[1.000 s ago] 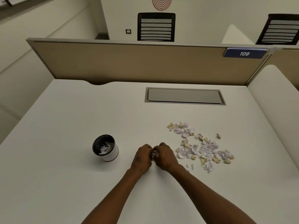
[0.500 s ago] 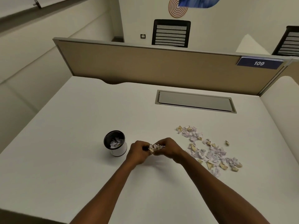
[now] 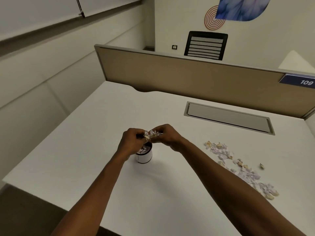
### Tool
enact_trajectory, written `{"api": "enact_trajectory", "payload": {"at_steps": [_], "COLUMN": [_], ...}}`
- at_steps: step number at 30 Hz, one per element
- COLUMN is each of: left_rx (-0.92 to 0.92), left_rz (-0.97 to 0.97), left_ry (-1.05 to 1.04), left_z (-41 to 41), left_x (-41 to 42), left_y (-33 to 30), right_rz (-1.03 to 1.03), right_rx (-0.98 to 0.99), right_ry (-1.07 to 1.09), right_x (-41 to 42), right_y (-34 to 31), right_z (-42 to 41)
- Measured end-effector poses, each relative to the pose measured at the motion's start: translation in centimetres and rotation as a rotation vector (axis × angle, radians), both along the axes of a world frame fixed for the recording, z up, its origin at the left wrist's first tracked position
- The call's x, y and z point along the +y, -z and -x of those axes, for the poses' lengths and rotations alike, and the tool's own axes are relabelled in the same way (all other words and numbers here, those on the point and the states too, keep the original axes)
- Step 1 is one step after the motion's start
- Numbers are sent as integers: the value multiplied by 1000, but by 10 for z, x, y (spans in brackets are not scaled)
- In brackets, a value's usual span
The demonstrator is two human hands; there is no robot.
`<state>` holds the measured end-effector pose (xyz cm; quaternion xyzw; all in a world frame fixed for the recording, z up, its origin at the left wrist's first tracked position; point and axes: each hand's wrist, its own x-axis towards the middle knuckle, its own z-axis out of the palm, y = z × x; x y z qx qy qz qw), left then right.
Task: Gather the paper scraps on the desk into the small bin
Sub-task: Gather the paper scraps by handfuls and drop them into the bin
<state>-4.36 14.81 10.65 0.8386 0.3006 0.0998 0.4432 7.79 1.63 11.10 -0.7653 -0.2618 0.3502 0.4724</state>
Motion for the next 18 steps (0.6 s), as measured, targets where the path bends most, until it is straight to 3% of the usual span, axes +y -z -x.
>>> {"api": "enact_trajectory", "payload": {"at_steps": [8, 18], "left_rx": [177, 125], "left_rz": [-262, -325], "left_ry": [62, 166], "left_z": [17, 20], "left_x": [25, 21], "left_y": [15, 31], "right_rz": [254, 225], "right_rx": [-476, -709], "right_ry": [-172, -236], "right_x": [43, 31], "right_y": [10, 24], "right_z": [27, 30]}}
